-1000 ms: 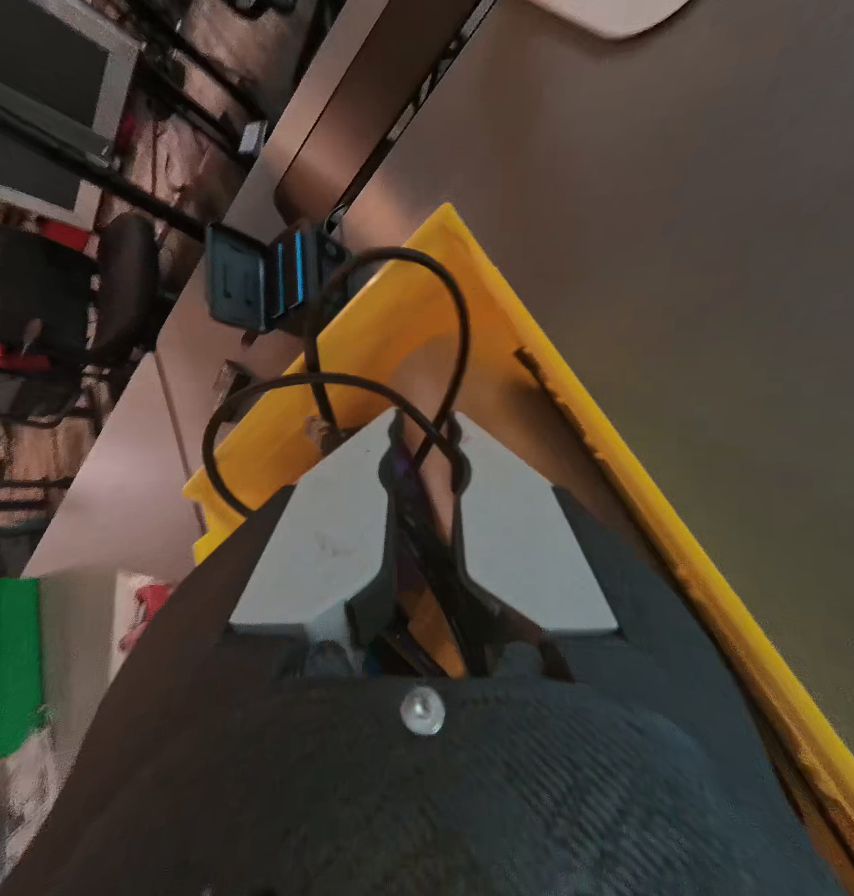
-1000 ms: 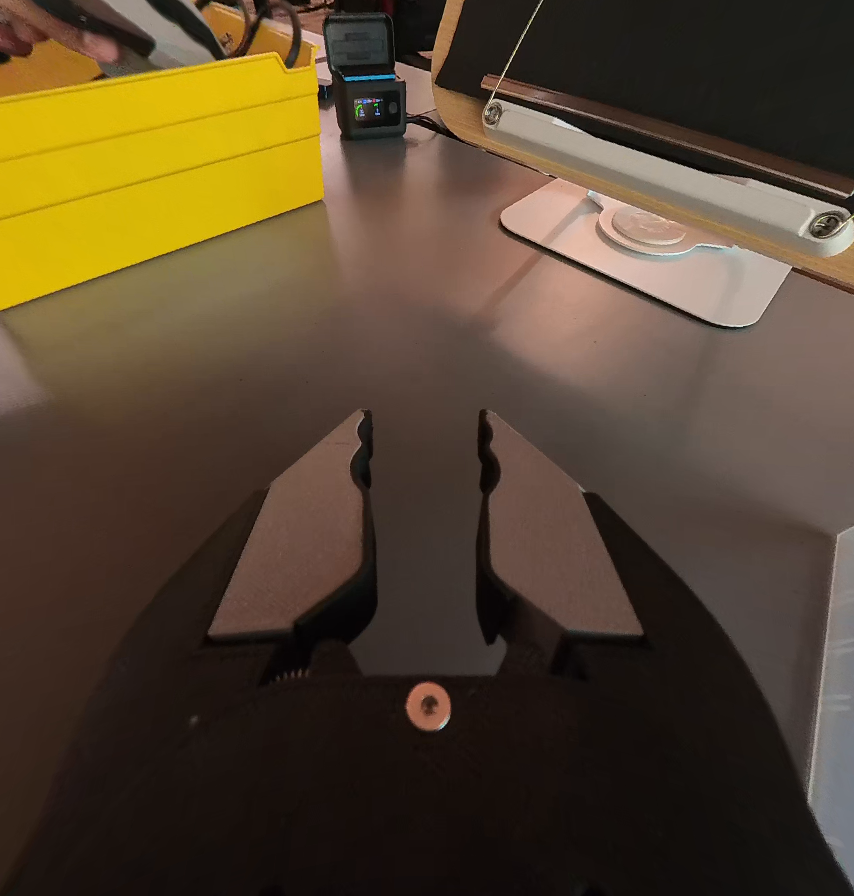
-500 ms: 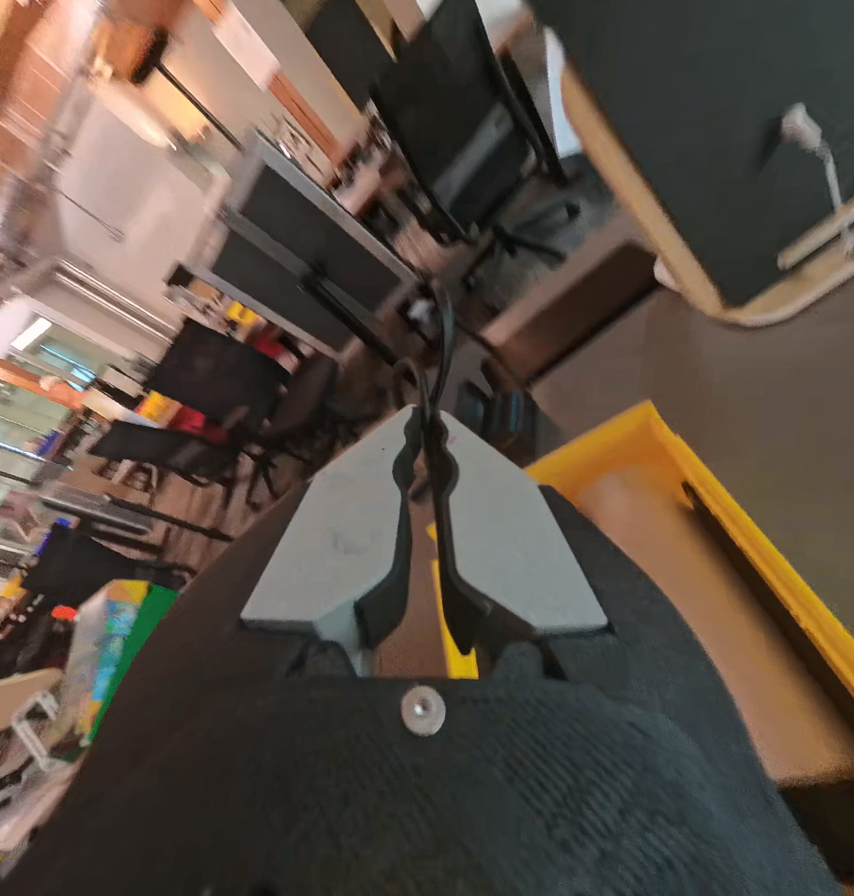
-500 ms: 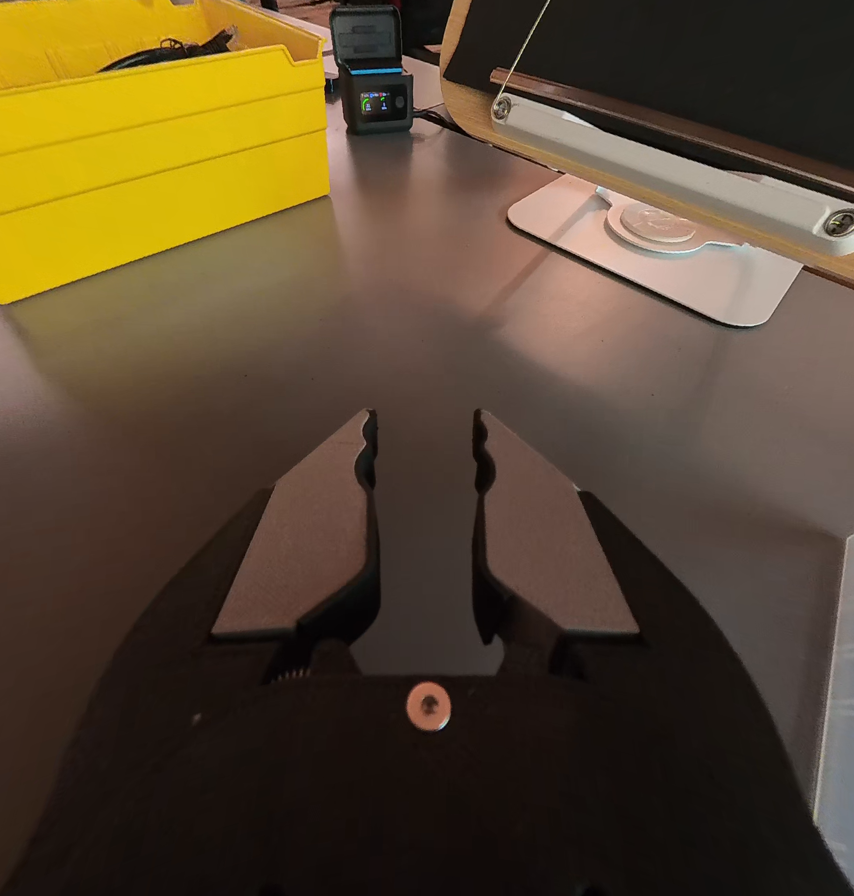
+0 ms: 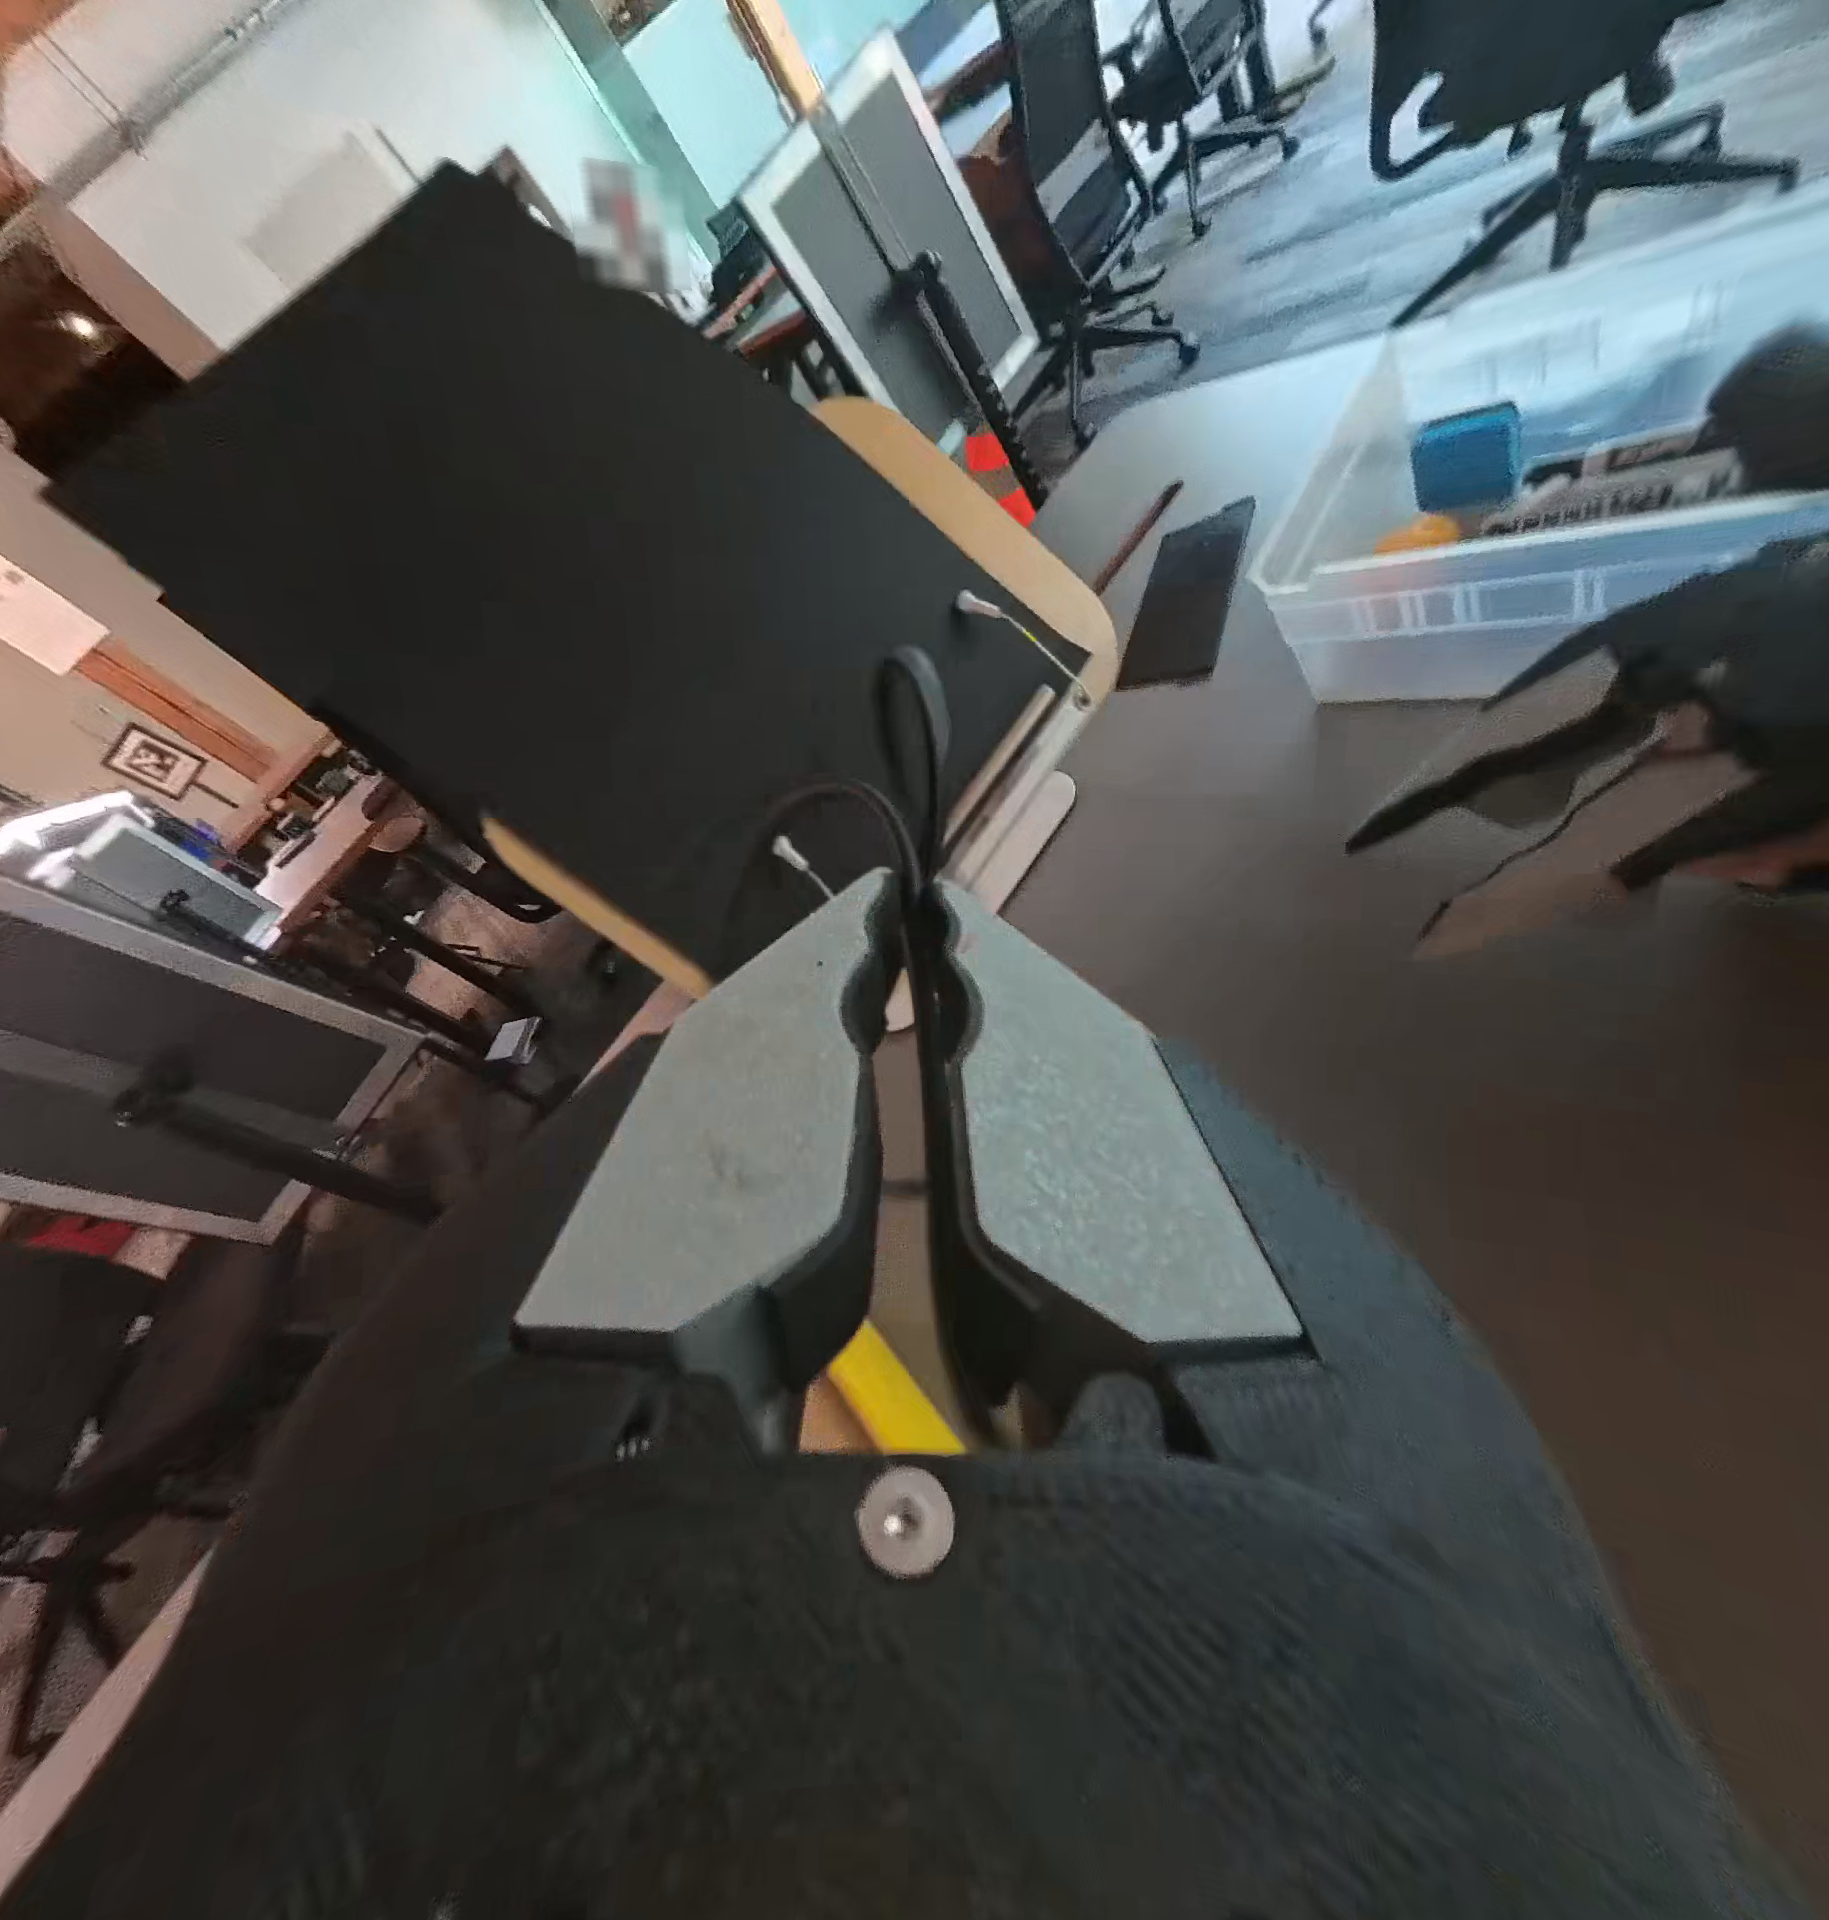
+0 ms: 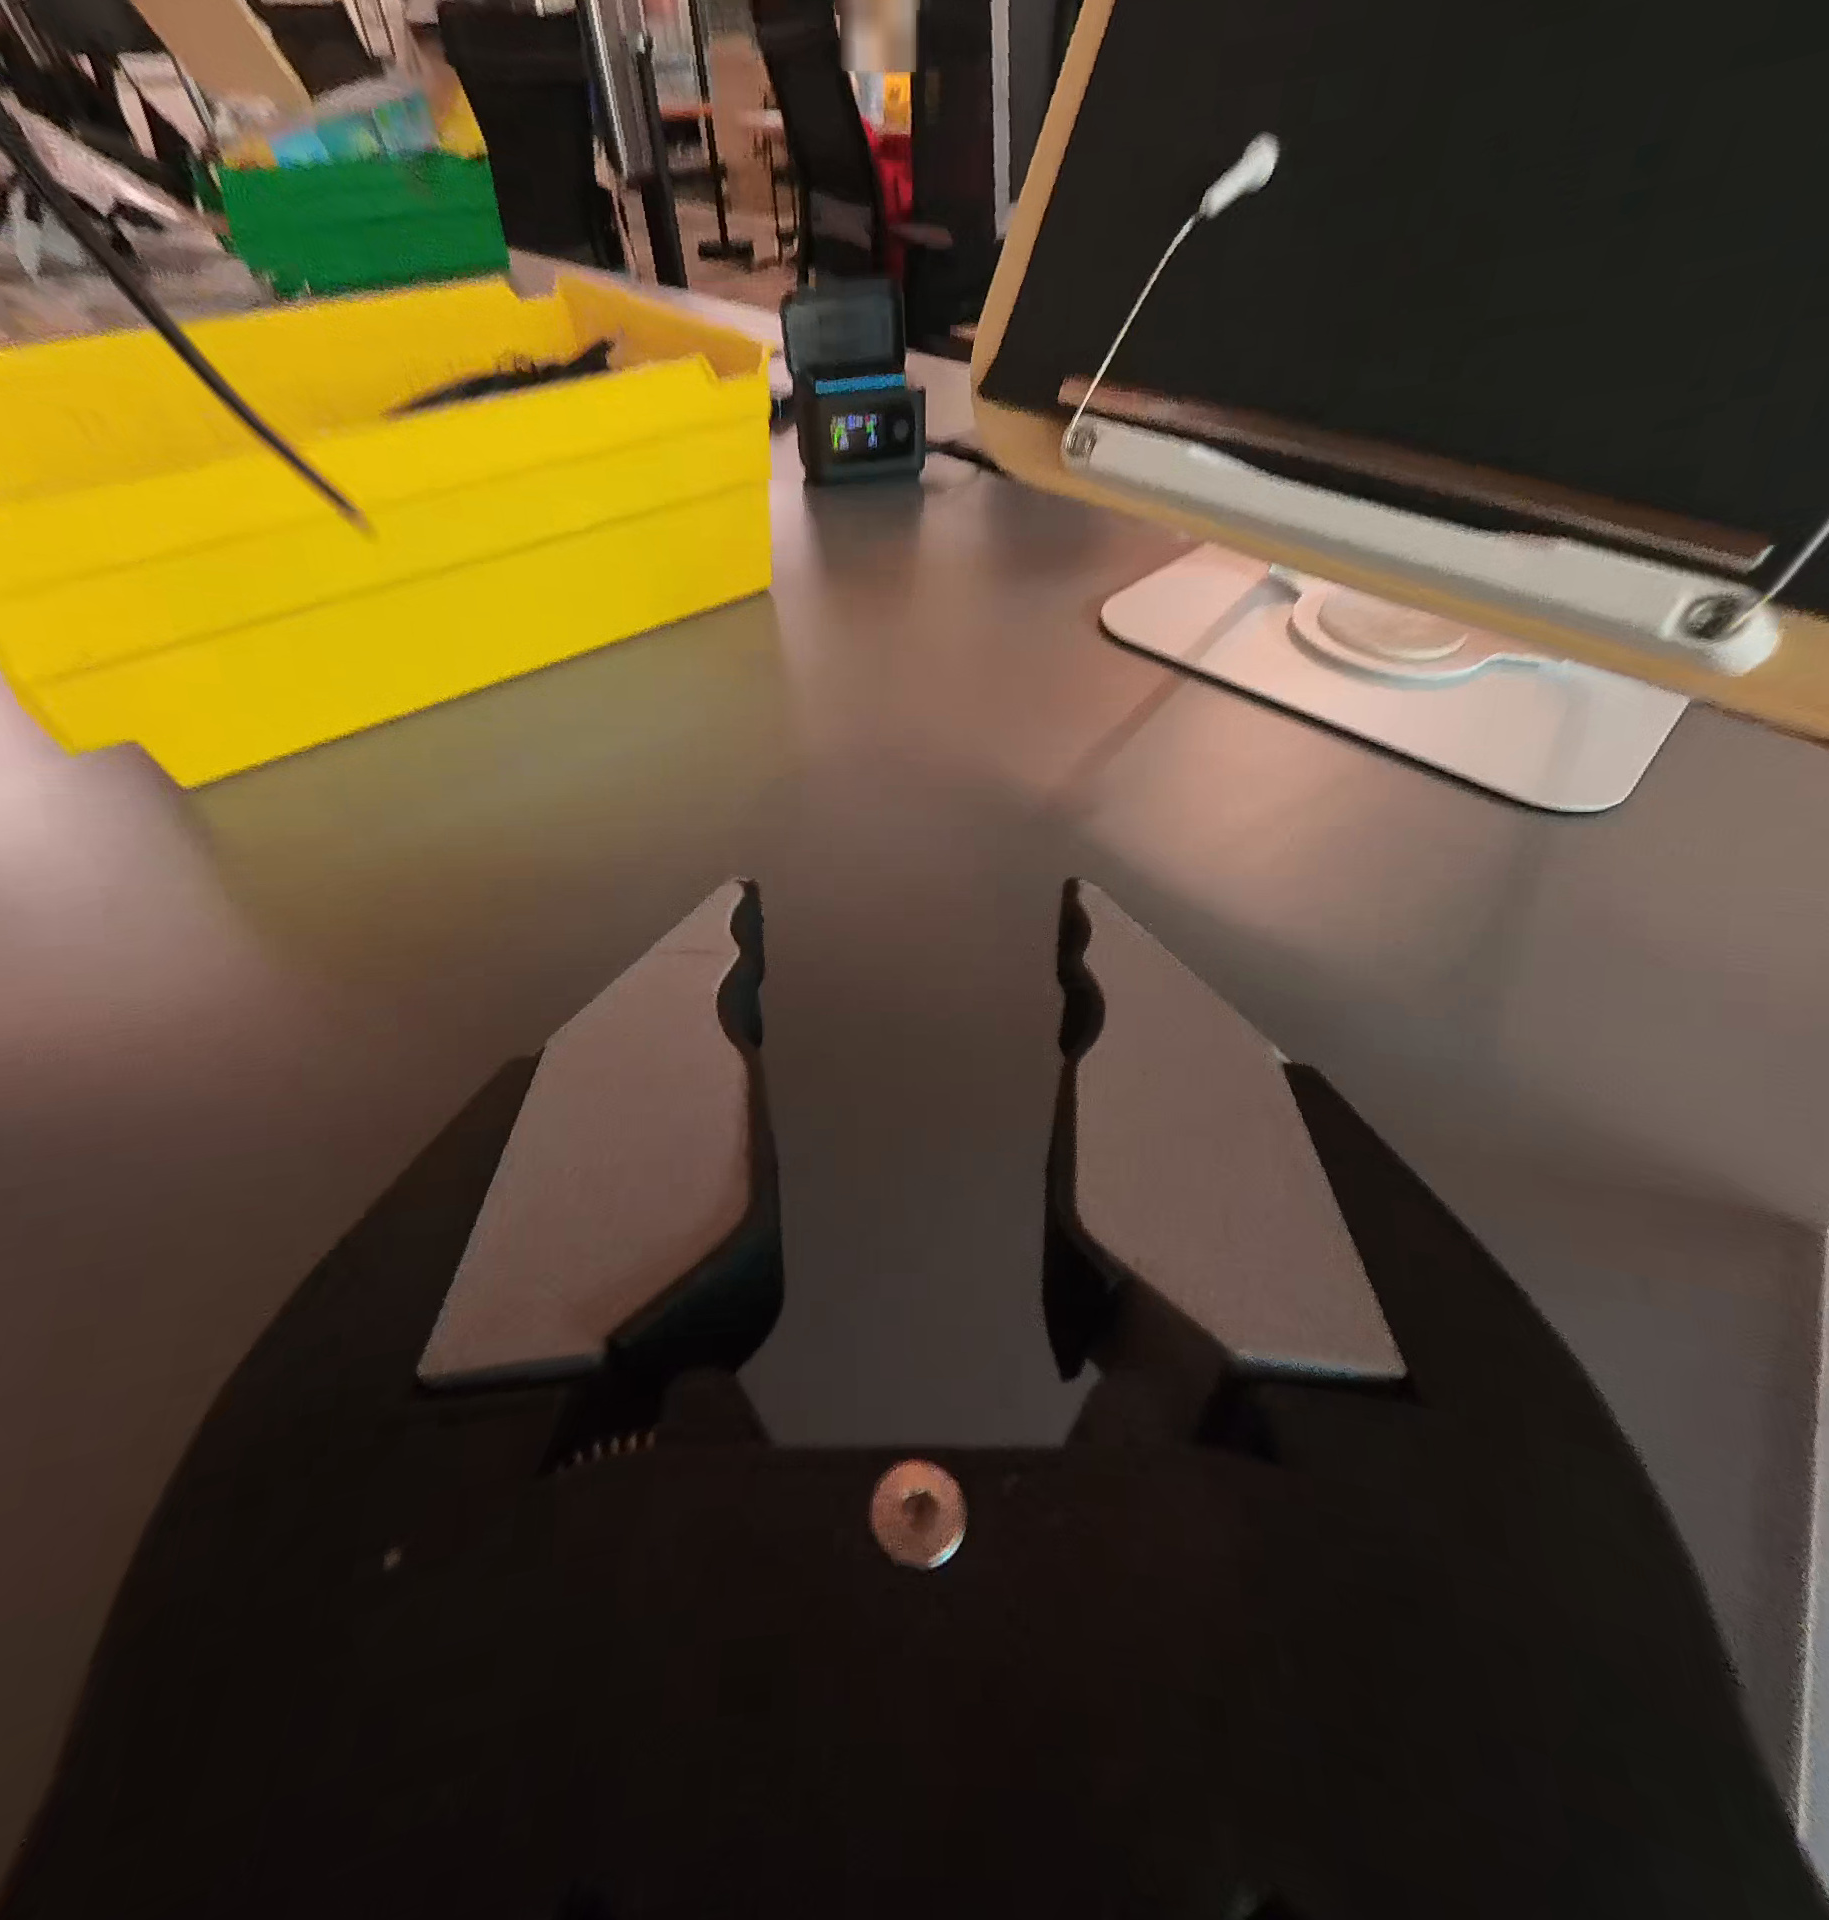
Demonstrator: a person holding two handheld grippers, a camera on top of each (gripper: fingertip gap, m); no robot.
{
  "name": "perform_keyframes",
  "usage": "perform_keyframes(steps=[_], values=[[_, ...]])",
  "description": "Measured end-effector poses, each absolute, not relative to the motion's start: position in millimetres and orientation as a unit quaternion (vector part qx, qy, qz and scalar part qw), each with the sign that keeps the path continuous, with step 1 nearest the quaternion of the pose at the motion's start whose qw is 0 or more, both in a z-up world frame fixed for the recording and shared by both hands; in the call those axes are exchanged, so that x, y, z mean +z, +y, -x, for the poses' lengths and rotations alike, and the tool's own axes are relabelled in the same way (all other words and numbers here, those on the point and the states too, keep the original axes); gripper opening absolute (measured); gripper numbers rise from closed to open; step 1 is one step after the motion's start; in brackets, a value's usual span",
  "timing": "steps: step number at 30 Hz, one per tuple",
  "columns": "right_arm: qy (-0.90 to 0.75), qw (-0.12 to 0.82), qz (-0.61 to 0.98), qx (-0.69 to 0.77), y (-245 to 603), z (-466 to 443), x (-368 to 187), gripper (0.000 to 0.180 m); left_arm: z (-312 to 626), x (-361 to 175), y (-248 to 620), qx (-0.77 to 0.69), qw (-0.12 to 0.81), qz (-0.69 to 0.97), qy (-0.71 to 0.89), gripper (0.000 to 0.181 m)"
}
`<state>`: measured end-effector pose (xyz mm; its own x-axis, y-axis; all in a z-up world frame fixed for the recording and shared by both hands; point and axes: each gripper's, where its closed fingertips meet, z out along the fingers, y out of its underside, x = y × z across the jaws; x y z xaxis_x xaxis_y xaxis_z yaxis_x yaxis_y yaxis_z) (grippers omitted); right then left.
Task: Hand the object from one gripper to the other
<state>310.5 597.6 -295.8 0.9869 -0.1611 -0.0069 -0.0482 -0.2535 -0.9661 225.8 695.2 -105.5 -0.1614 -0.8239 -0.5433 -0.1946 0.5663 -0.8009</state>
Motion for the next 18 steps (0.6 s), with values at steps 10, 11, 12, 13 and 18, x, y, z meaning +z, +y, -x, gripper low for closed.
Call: perform_keyframes(steps=[10,11,12,13,18], values=[[0.080,0.734,0.668,-0.091,566.3,-320.0,-229.4,0.076,-274.5,-213.2,637.5,-0.376,0.519,0.375,0.670,0.000],[0.075,0.745,0.657,-0.090,562.8,-317.1,-223.3,0.064,-275.9,-222.3,636.9,-0.381,0.510,0.381,0.671,0.000],[0.065,0.753,0.649,-0.088,560.4,-313.4,-219.2,0.054,-276.3,-229.4,636.1,-0.389,0.501,0.384,0.670,0.000],[0.055,0.759,0.643,-0.083,560.1,-309.4,-216.6,0.055,-275.1,-235.1,633.0,-0.402,0.490,0.383,0.672,0.000],[0.046,0.746,0.664,0.006,577.3,-293.7,-227.3,0.076,-258.2,-240.1,613.1,-0.481,0.447,0.337,0.675,0.000]])
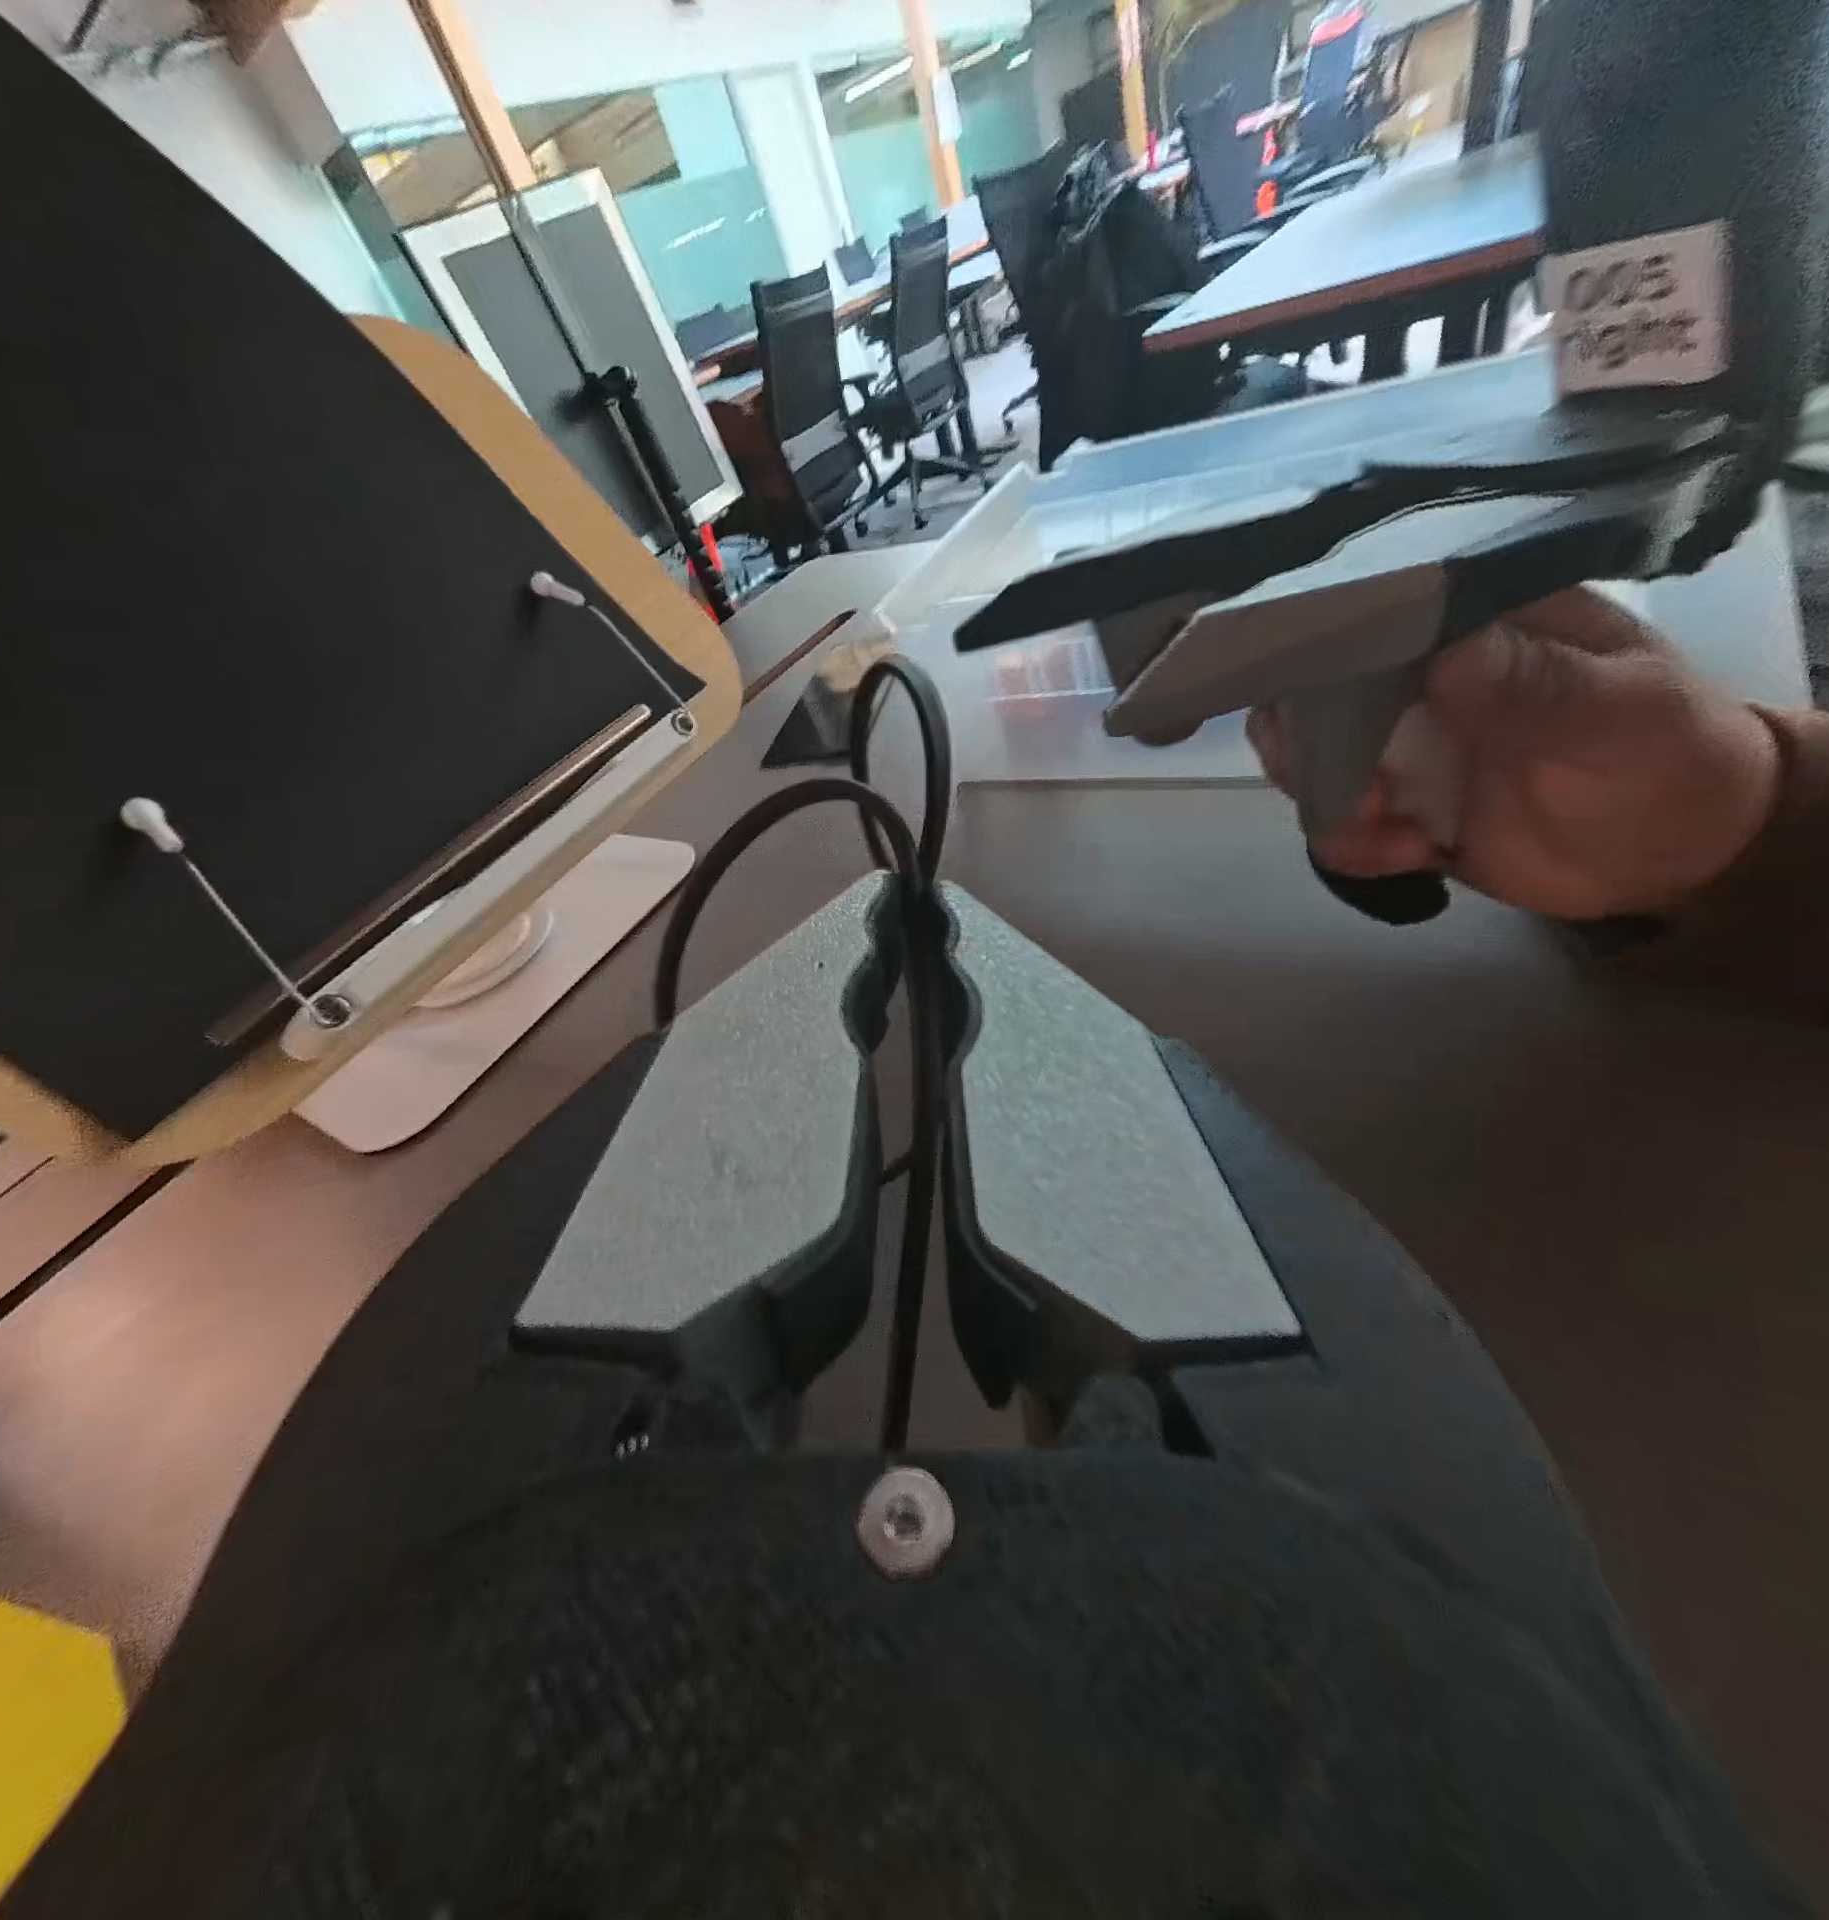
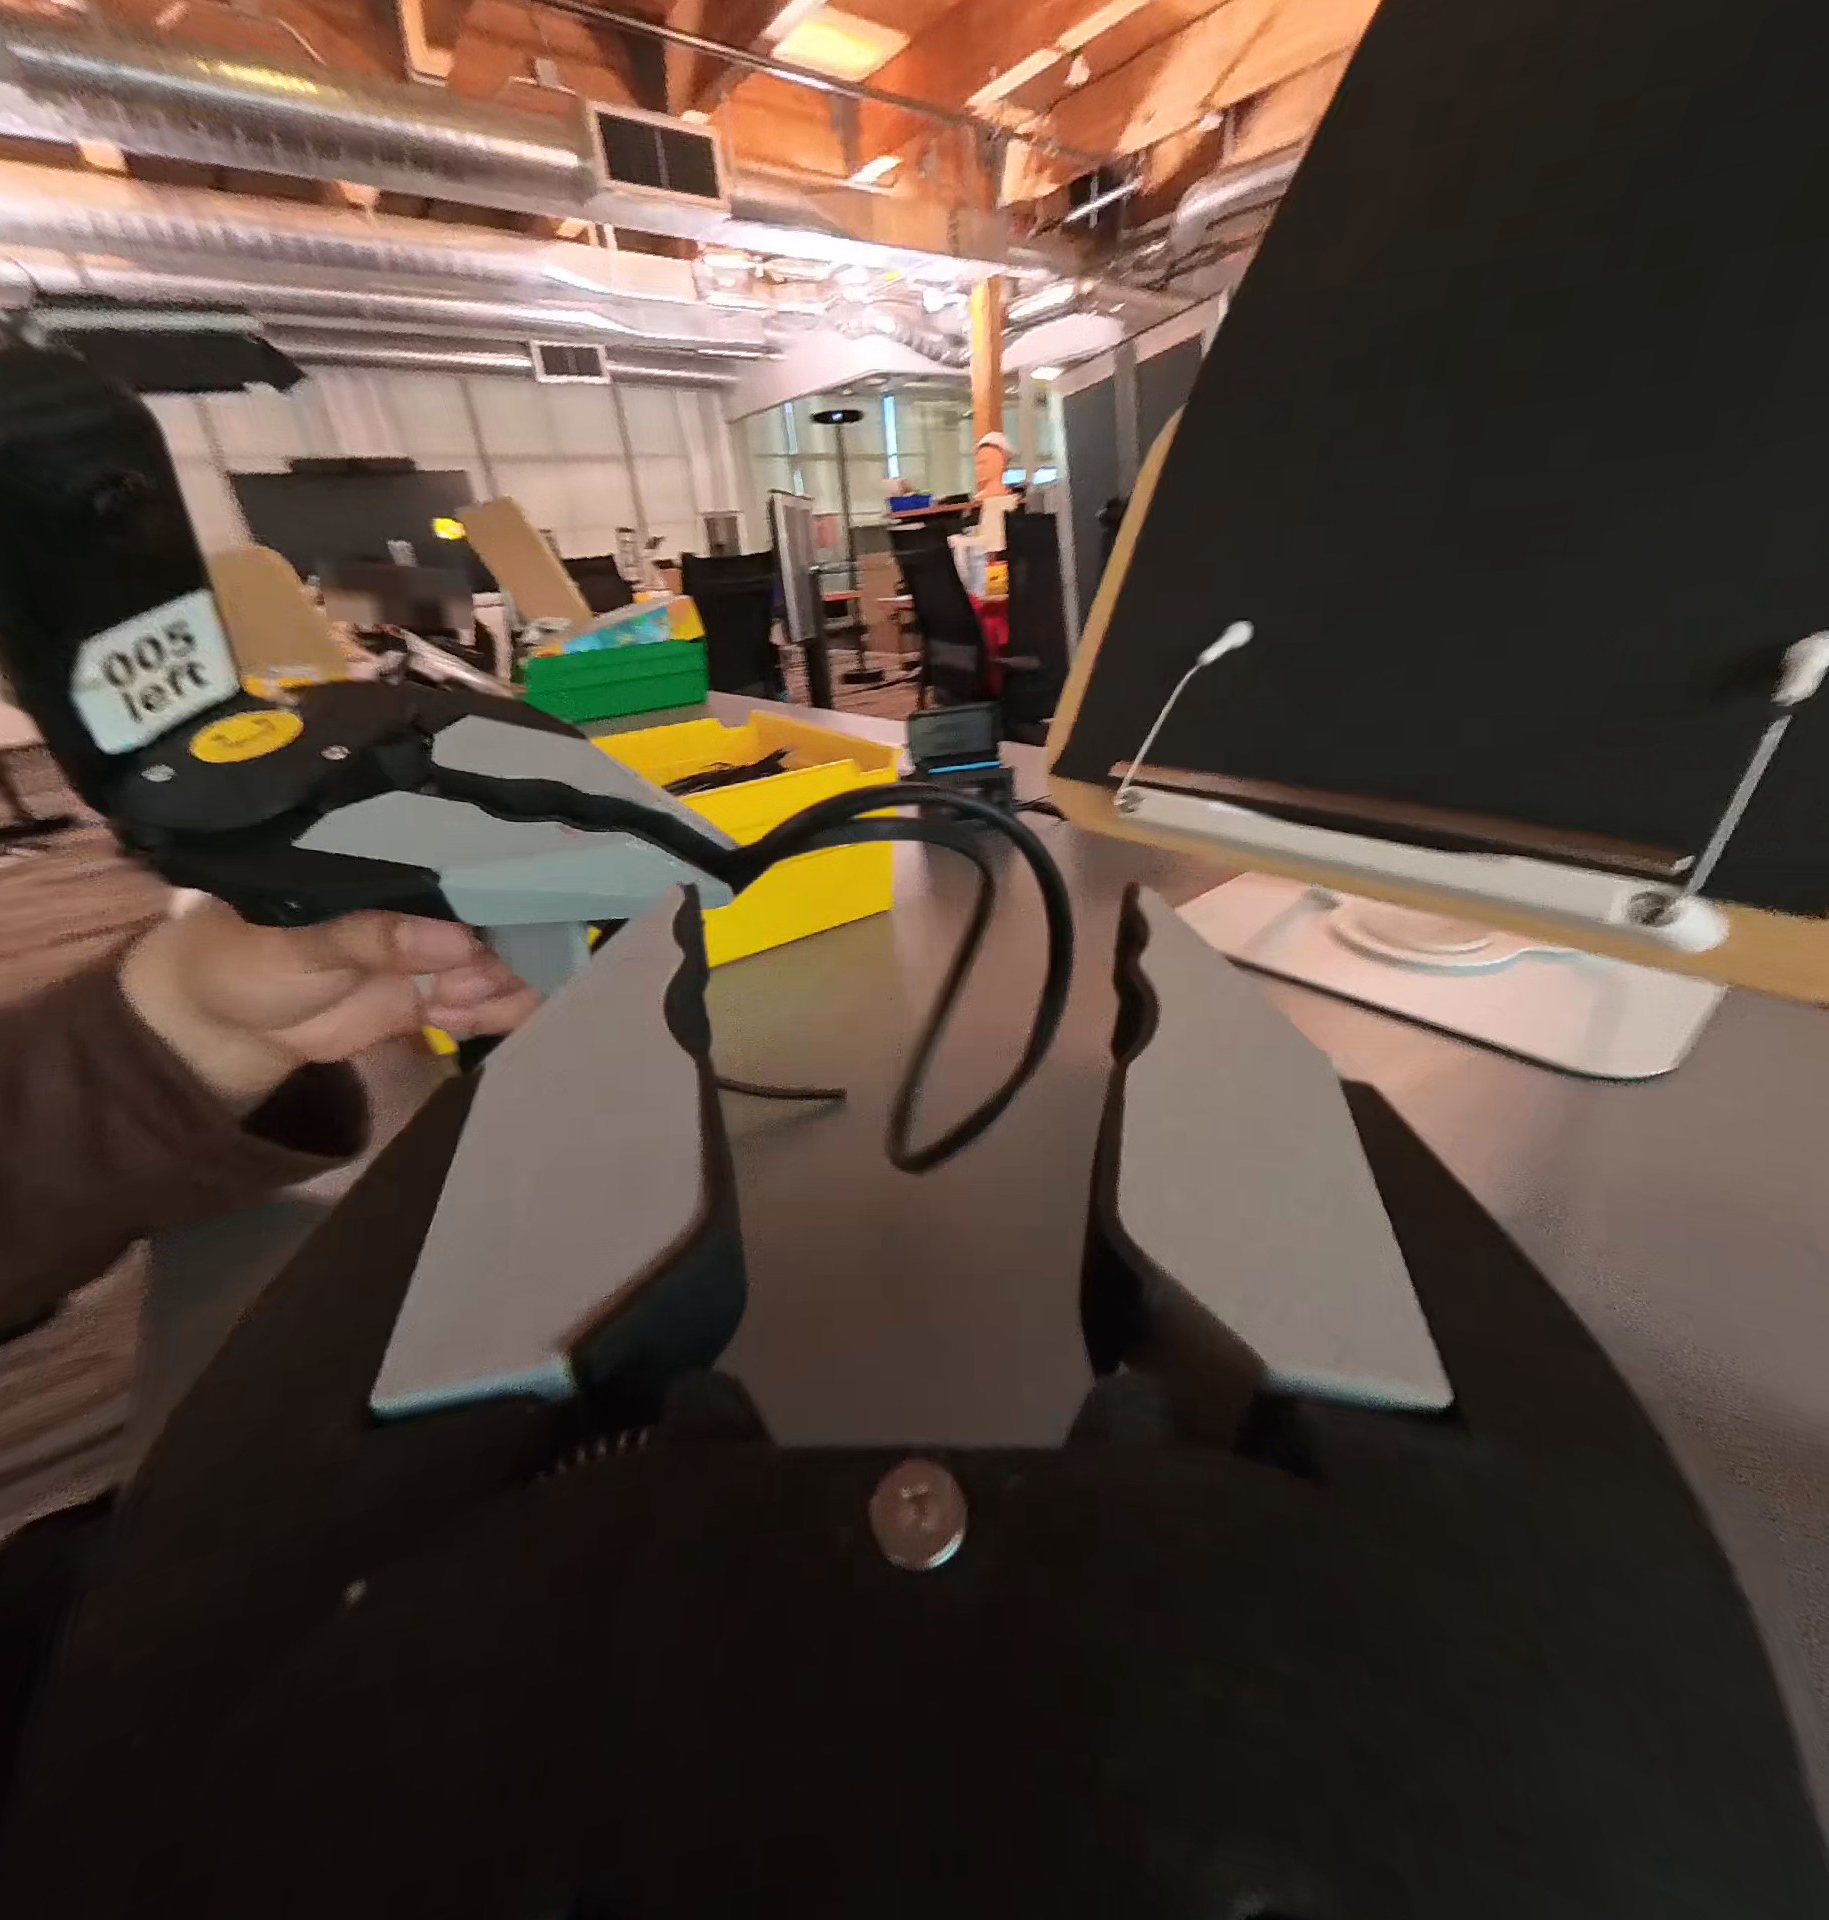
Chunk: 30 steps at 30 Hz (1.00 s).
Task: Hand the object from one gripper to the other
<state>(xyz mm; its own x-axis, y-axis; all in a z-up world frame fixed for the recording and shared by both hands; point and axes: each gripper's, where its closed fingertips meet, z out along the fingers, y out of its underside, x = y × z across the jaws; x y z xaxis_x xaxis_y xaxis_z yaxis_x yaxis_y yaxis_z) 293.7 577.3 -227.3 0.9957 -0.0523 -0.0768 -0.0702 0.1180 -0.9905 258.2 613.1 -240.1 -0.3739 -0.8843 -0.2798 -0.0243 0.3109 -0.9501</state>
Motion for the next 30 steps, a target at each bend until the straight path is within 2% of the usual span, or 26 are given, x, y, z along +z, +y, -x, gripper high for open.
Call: perform_keyframes(steps=[2,6,8,13,15,18,20,22,23,24,27,30], values=[[0.046,0.746,0.663,0.042,581.1,-288.7,-228.2,0.082,-251.8,-239.8,608.1,-0.527,0.424,0.323,0.662,0.000],[0.023,0.746,0.663,0.058,583.1,-279.8,-227.9,0.074,-243.0,-241.5,601.1,-0.609,0.364,0.326,0.625,0.000],[0.001,0.736,0.671,0.093,588.3,-265.9,-231.9,0.076,-236.7,-232.5,594.0,-0.644,0.343,0.307,0.611,0.000],[-0.037,0.707,0.691,0.148,596.0,-239.8,-243.2,0.081,-227.5,-227.9,582.4,-0.670,0.312,0.287,0.610,0.000],[-0.056,0.698,0.699,0.144,598.1,-231.7,-247.5,0.087,-222.8,-227.6,572.0,-0.688,0.277,0.276,0.611,0.001],[-0.081,0.702,0.701,0.094,600.1,-225.5,-246.6,0.084,-219.0,-228.7,561.3,-0.719,0.201,0.281,0.603,0.001],[-0.094,0.697,0.708,0.065,602.3,-223.4,-249.4,0.072,-217.1,-228.1,559.2,-0.732,0.168,0.283,0.597,0.001],[-0.098,0.686,0.720,0.043,604.7,-224.7,-253.5,0.057,-220.3,-228.9,564.5,-0.725,0.188,0.290,0.595,0.000],[-0.106,0.677,0.727,0.047,605.2,-222.3,-256.8,0.046,-222.0,-230.3,566.8,-0.721,0.194,0.296,0.596,0.000],[-0.117,0.668,0.732,0.057,604.8,-218.2,-260.1,0.028,-223.5,-231.9,568.2,-0.720,0.191,0.304,0.594,0.000],[-0.131,0.665,0.732,0.067,603.3,-212.9,-260.3,0.015,-227.6,-234.9,569.9,-0.721,0.176,0.321,0.588,0.000],[-0.116,0.649,0.749,0.056,605.6,-222.3,-268.6,0.007,-233.2,-237.8,579.4,-0.704,0.212,0.335,0.589,0.000]])
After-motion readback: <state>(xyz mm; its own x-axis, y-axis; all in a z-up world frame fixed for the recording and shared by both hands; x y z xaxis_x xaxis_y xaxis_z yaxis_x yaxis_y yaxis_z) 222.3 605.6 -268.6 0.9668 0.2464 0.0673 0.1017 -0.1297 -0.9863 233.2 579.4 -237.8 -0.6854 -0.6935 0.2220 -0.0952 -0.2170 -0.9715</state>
